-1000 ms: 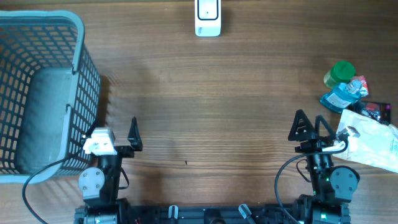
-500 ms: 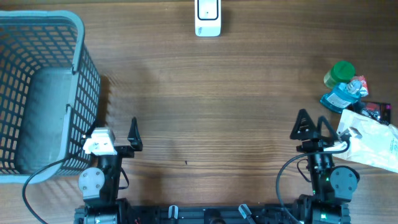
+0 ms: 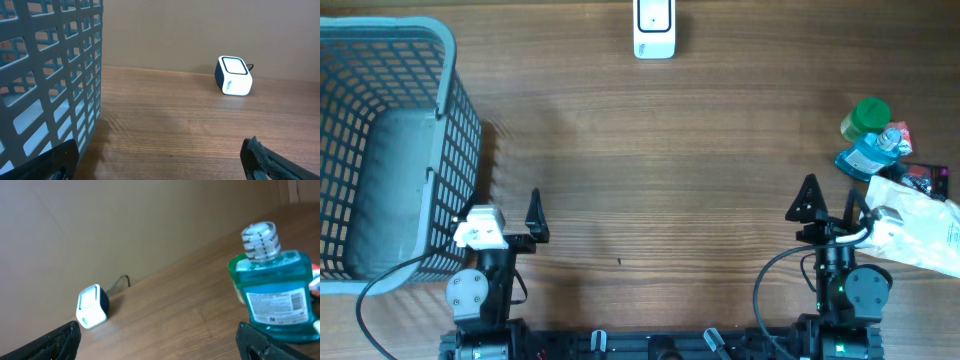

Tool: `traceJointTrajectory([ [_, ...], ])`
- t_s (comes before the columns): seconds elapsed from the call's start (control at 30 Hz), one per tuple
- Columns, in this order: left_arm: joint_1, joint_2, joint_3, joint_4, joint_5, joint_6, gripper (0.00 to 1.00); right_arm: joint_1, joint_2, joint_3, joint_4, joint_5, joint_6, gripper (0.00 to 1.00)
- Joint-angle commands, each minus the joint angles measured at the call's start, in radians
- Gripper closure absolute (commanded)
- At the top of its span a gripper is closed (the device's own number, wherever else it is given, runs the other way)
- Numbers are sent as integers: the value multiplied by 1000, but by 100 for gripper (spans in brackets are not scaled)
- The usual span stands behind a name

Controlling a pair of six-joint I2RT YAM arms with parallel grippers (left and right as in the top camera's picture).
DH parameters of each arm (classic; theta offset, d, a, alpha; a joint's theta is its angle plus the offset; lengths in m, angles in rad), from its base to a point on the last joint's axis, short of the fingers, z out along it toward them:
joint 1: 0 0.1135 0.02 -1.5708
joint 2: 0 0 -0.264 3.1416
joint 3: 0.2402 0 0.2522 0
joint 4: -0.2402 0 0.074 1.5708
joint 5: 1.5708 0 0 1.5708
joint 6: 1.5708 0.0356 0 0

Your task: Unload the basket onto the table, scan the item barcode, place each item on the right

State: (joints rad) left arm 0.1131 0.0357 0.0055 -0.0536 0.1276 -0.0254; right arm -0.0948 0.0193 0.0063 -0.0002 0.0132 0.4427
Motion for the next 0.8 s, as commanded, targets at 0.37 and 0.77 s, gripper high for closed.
traceJointTrajectory([
  [0.37,2,-6,0,-11,-5,-13,0,-3,-16,-2,3,-117,-355,0],
  [0.77,2,-6,0,-11,-5,-13,0,-4,-16,-2,4,-124,-485,0],
])
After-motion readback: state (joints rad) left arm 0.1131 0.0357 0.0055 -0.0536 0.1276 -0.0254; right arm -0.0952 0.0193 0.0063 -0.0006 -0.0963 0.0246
